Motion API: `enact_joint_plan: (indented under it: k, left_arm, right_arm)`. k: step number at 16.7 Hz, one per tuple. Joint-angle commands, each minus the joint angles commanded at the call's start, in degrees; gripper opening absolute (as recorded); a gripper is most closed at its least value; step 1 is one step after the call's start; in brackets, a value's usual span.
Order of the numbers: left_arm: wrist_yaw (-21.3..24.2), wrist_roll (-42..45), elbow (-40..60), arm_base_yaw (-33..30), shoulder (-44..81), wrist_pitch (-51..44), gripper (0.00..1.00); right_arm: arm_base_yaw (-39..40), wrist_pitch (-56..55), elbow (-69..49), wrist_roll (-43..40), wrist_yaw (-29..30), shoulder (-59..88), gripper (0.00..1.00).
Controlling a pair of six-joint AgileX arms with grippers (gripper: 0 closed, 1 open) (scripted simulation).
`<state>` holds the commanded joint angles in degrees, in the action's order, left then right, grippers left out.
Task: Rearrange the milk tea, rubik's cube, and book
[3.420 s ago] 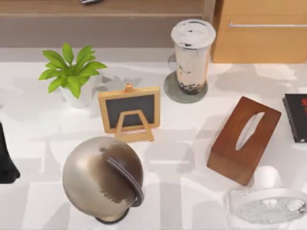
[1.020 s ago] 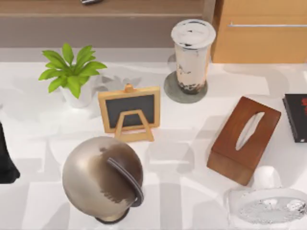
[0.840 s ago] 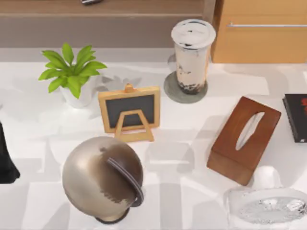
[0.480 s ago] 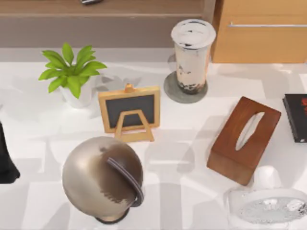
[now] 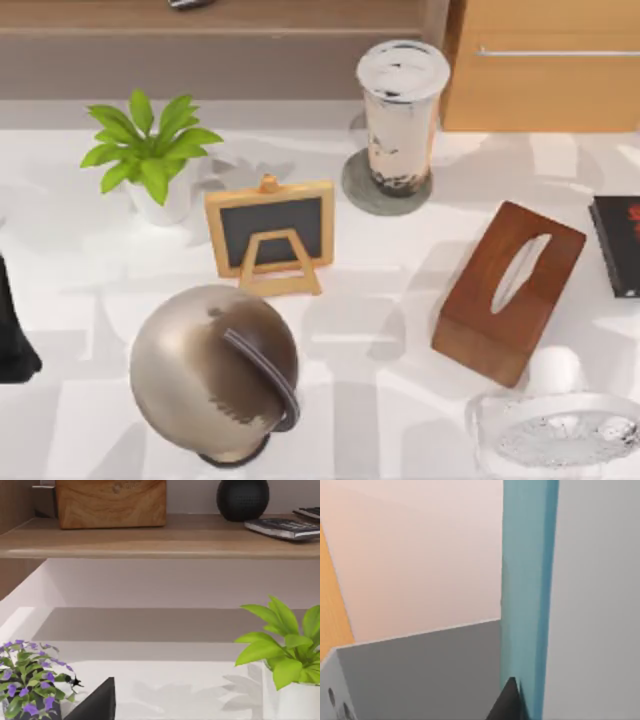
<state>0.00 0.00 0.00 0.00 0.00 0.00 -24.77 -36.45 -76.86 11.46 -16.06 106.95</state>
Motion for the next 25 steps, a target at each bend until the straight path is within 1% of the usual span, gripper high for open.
enact_joint_plan:
  k: [3,8,12,15,17,19,25]
  left_arm:
    - [0.0,0.0,0.0,0.0,0.0,0.0,1.00]
    - [0.0,0.0,0.0,0.0,0.0,0.0,1.00]
    - [0.0,0.0,0.0,0.0,0.0,0.0,1.00]
    - [0.0,0.0,0.0,0.0,0.0,0.0,1.00]
    - [0.0,0.0,0.0,0.0,0.0,0.0,1.00]
    - [0.0,0.0,0.0,0.0,0.0,0.0,1.00]
    - [0.0,0.0,0.0,0.0,0.0,0.0,1.00]
  right_arm:
    - [-0.3,-4.0,10.2,12.2,3.6,-10.2,0.00]
    - [1.2,-10.7,30.4,37.5,6.9,-23.4,0.00]
    - [4.2,-13.5,45.6,56.6,7.2,-24.4,0.00]
    - [8.1,-12.5,53.5,67.2,7.1,-19.1,0.00]
    - [10.6,-11.2,56.6,71.5,7.1,-14.7,0.00]
    - [12.1,-10.1,58.1,73.5,7.1,-12.2,0.00]
    - [12.0,-10.2,57.8,74.0,7.1,-12.3,0.00]
